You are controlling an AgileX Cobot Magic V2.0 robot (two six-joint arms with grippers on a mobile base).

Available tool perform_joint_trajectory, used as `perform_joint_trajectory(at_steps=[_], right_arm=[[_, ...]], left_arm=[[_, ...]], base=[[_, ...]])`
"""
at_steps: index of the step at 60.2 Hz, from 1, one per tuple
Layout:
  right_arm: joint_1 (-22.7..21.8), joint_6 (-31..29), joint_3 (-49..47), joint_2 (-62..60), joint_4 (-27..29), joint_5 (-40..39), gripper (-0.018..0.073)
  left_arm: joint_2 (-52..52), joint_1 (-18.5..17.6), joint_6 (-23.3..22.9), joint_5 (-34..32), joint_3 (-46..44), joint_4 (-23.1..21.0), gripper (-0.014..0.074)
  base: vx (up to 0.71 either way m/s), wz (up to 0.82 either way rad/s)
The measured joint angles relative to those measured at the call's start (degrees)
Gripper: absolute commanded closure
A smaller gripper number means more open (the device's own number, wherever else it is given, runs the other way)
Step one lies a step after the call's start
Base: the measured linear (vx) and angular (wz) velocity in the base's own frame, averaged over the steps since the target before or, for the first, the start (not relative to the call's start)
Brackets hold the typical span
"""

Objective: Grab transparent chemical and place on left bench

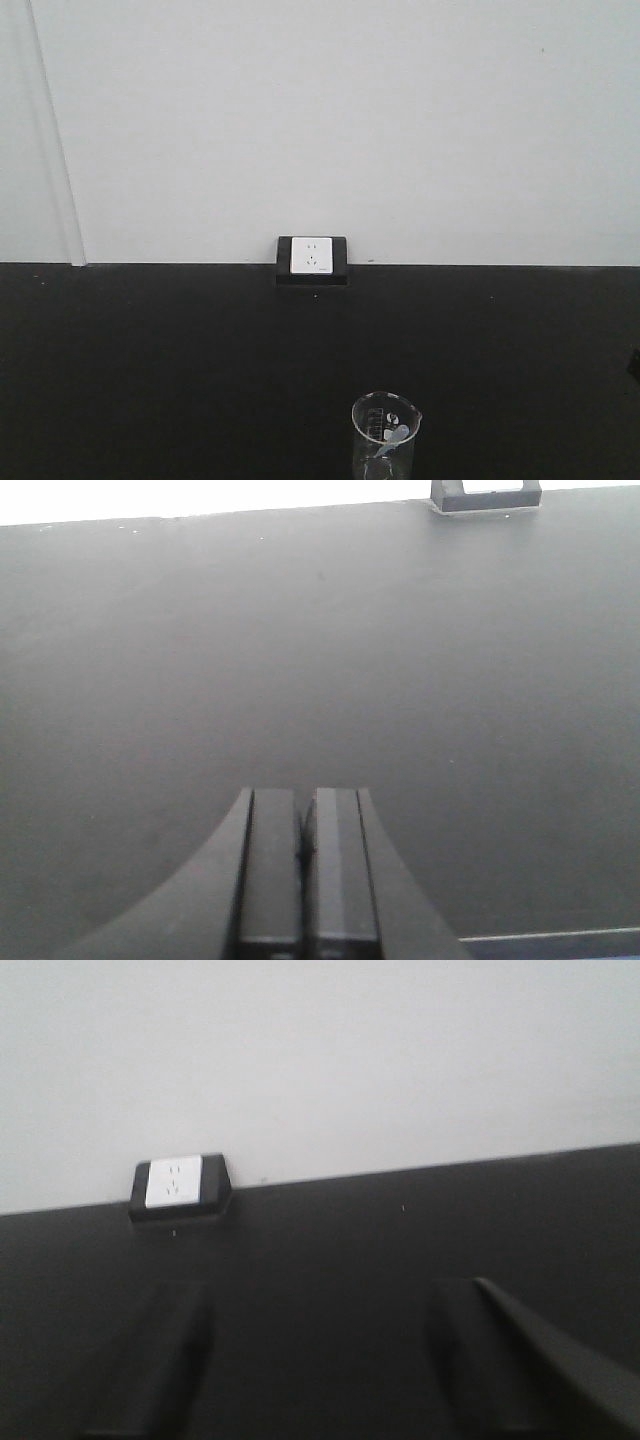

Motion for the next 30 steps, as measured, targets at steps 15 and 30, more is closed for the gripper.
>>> perform_joint_trajectory(at_steps=[15,30], right_arm=[[2.40,6.45,-0.05,4.98,0.00,-8.12,-0.0114],[14.12,7.88,-0.11,20.65,-12.07,-26.21,-0.0030]], left_arm=[[0.00,0.00,0.00,0.00,0.00,0.00,0.0600],[0.00,0.00,0.00,0.00,0.00,0.00,0.0600]], base=[[0.00,0.00],[0.00,0.00]])
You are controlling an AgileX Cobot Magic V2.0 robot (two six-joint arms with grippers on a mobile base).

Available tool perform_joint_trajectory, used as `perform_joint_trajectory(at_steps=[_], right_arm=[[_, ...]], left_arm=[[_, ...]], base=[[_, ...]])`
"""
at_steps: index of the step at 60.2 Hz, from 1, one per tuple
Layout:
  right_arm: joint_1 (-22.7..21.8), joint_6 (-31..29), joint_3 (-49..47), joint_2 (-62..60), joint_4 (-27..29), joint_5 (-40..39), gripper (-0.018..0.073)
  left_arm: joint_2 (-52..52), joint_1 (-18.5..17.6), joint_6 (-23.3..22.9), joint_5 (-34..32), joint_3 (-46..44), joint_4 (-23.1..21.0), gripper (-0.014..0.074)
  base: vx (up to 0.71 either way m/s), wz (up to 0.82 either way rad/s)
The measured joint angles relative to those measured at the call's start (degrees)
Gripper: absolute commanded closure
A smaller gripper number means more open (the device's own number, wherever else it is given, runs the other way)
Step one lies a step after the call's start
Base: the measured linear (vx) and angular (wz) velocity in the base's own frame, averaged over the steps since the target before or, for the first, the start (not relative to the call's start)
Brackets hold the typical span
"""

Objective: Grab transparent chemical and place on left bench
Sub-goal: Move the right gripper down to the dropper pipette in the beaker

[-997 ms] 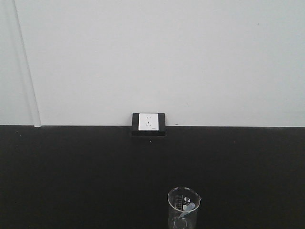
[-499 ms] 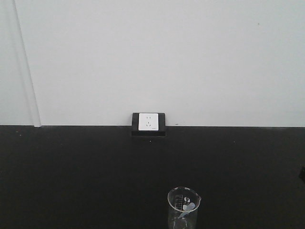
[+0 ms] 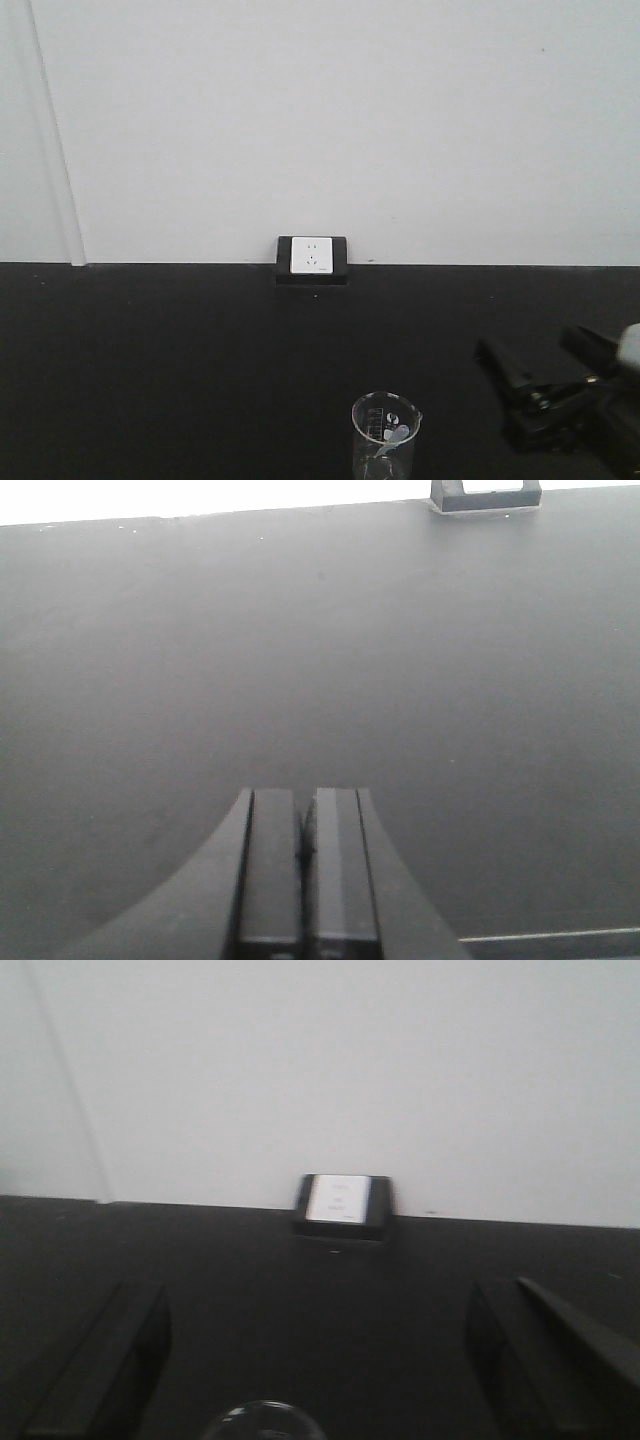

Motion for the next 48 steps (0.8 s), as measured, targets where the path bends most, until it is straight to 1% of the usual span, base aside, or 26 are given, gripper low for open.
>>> perform_joint_trajectory(at_steps=[5,9,25,30,36,42,48], right_arm=[[2.19,0.00,-0.19,6.48,-1.54,-7.43,-0.0020],[3.09,0.00,-0.24,11.79,-1.96,-11.71,-0.0020],[3.27,0.00,-0.50,30.11,-9.18,-27.64,-0.0020],[3.27,-0.28,-0.56,33.18,-10.36,-30.39,-0.0019],[3.27,-1.96,-0.76,35.46,-10.36,-31.86,-0.0014],[3.27,-3.87,-0.90,36.18,-9.80,-32.73,-0.0001],[3.27,-4.79,-0.95,36.26,-7.90,-33.02,0.0020]], left_arm=[[0.00,0.00,0.00,0.00,0.00,0.00,0.0600],[0.00,0.00,0.00,0.00,0.00,0.00,0.0600],[0.00,0.00,0.00,0.00,0.00,0.00,0.0600],[0.00,0.00,0.00,0.00,0.00,0.00,0.0600],[0.00,0.00,0.00,0.00,0.00,0.00,0.0600],[0.00,0.00,0.00,0.00,0.00,0.00,0.0600],[0.00,0.00,0.00,0.00,0.00,0.00,0.0600]], base=[[0.00,0.00],[0.00,0.00],[0.00,0.00],[0.00,0.00],[0.00,0.00],[0.00,0.00],[0.00,0.00]])
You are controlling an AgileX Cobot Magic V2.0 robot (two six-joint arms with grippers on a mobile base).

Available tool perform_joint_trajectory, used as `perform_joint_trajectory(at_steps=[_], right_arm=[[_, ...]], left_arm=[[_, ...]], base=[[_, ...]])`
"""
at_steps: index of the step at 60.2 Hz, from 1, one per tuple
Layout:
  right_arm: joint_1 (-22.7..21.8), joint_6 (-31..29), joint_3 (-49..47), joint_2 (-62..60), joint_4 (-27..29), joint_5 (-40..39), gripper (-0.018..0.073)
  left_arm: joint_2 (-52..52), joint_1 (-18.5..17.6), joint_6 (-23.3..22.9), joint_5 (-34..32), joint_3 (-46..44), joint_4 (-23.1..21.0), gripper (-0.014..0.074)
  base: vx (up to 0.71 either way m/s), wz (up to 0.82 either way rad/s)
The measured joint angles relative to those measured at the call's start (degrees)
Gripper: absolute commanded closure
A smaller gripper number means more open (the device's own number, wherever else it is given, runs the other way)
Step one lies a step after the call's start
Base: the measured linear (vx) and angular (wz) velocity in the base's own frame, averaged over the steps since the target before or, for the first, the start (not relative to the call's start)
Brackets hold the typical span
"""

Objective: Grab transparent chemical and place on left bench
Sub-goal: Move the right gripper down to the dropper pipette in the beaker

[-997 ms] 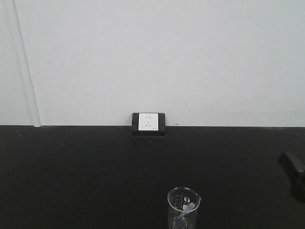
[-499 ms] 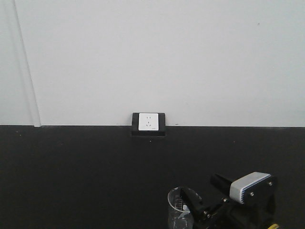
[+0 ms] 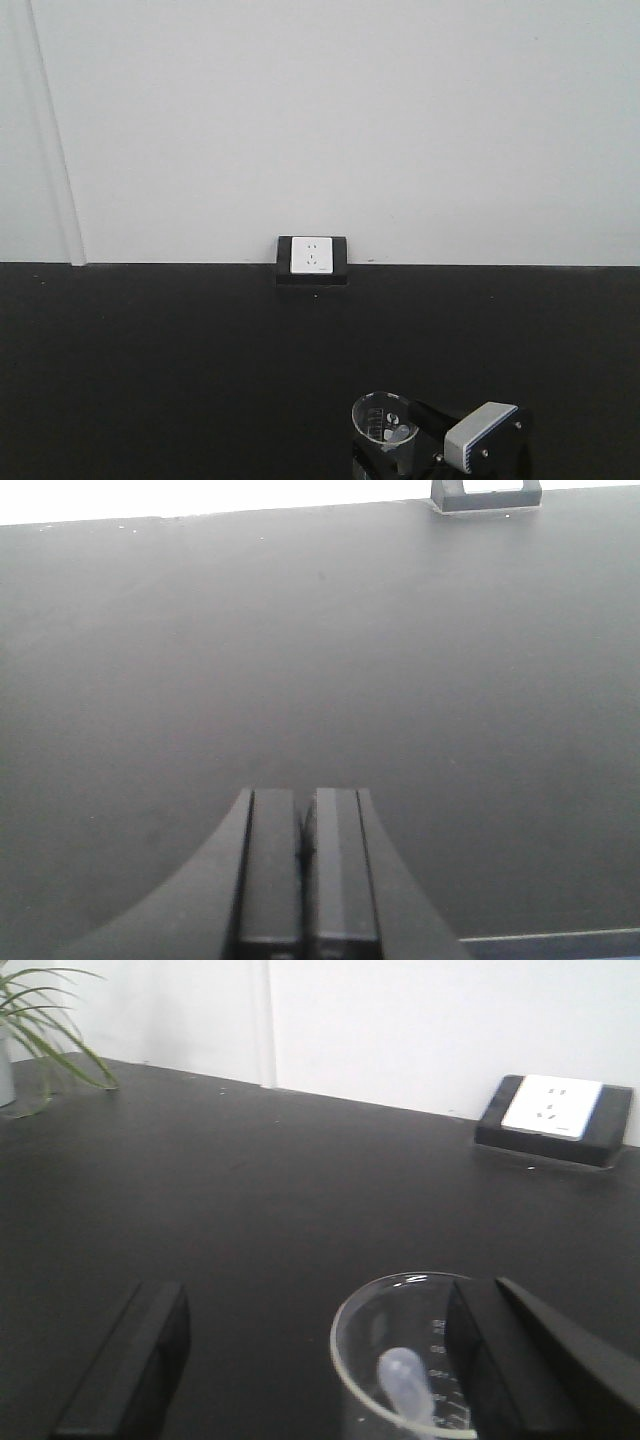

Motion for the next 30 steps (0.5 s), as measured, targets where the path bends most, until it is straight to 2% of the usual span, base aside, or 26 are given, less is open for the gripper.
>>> perform_joint_trajectory(at_steps=[8,30], right_arm=[[0.00,-1.70,-0.22,0.23,2.55,-0.20,0.0050],[0.00,-2.62,-3.55,3.38,2.79,-0.14,0.0086]], left_arm=[[0.00,0.00,0.00,0.00,0.00,0.00,0.0600],[0.00,0.00,0.00,0.00,0.00,0.00,0.0600]], base=[[0.00,0.00],[0.00,0.00]])
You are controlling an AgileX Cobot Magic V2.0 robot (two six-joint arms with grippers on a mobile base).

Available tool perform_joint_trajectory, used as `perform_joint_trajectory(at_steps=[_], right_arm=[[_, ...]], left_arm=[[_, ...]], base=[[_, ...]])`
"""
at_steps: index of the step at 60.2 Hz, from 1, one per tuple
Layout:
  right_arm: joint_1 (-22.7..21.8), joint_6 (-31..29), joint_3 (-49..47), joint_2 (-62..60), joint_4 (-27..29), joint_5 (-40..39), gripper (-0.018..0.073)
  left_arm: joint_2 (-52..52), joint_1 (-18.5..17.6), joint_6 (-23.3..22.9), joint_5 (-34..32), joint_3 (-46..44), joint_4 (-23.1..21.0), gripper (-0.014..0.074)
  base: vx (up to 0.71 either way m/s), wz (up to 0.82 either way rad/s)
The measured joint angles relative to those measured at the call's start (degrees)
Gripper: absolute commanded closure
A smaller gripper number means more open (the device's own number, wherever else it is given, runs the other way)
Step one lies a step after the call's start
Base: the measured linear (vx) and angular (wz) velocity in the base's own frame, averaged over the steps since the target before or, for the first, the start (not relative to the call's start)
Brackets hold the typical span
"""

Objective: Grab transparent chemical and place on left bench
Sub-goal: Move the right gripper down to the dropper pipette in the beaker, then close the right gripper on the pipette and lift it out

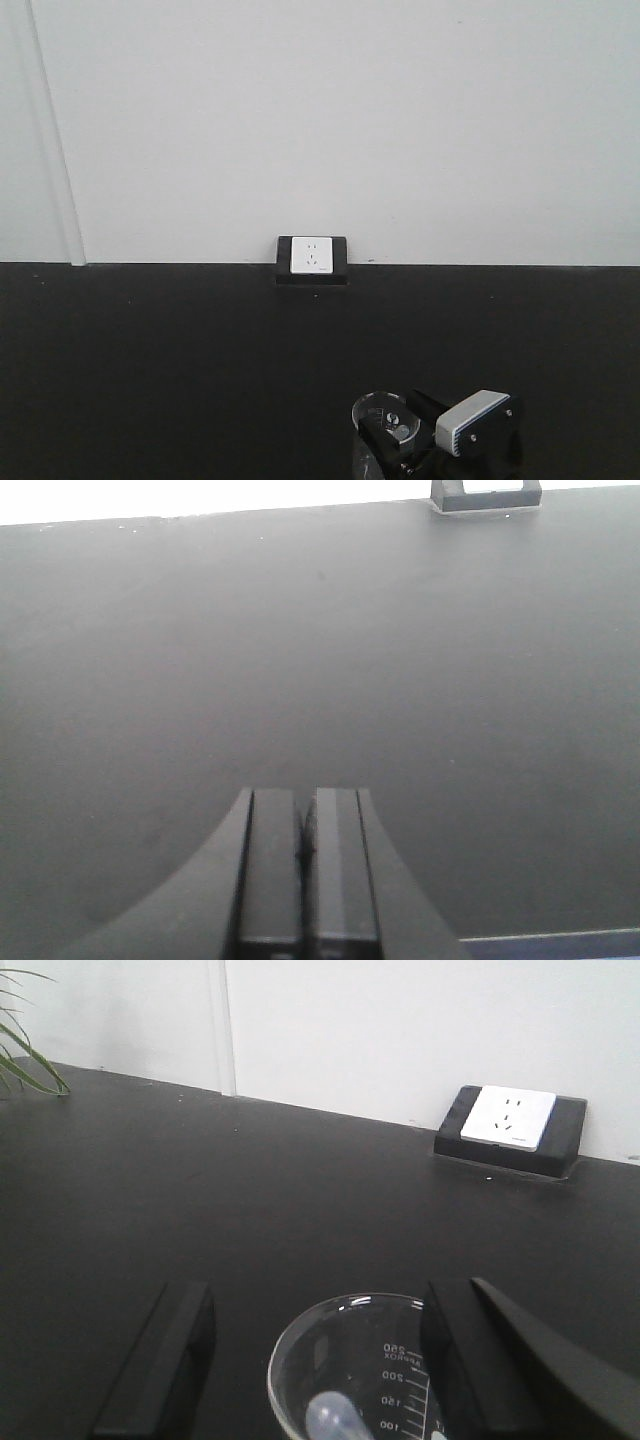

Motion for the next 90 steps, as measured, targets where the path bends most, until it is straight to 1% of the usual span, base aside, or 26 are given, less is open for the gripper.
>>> perform_joint_trajectory(at_steps=[18,26,33,41,47,65,71,76,80,83,90], right_arm=[[0.00,0.62,0.00,0.12,0.00,3.03,0.0118],[0.00,0.76,0.00,0.25,-0.41,3.71,0.0169],[0.00,0.76,0.00,0.32,-0.60,3.22,0.0274],[0.00,0.76,0.00,0.32,-0.60,3.17,0.0459],[0.00,0.76,0.00,0.32,-0.60,3.34,0.0571],[0.00,-0.05,0.00,-0.96,-0.60,3.34,0.0566],[0.00,-0.07,0.00,-5.00,0.28,3.94,0.0563],[0.00,-0.07,0.00,-10.50,1.26,6.59,0.0563],[0.00,-0.07,0.00,-15.62,1.63,10.49,0.0563],[0.00,-0.07,0.00,-20.18,1.68,14.89,0.0563],[0.00,-0.07,0.00,-31.89,1.87,29.91,0.0563]], left_arm=[[0.00,0.00,0.00,0.00,0.00,0.00,0.0600],[0.00,0.00,0.00,0.00,0.00,0.00,0.0600],[0.00,0.00,0.00,0.00,0.00,0.00,0.0600],[0.00,0.00,0.00,0.00,0.00,0.00,0.0600],[0.00,0.00,0.00,0.00,0.00,0.00,0.0600],[0.00,0.00,0.00,0.00,0.00,0.00,0.0600],[0.00,0.00,0.00,0.00,0.00,0.00,0.0600],[0.00,0.00,0.00,0.00,0.00,0.00,0.0600],[0.00,0.00,0.00,0.00,0.00,0.00,0.0600],[0.00,0.00,0.00,0.00,0.00,0.00,0.0600],[0.00,0.00,0.00,0.00,0.00,0.00,0.0600]], base=[[0.00,0.00],[0.00,0.00],[0.00,0.00],[0.00,0.00],[0.00,0.00],[0.00,0.00],[0.00,0.00],[0.00,0.00],[0.00,0.00],[0.00,0.00],[0.00,0.00]])
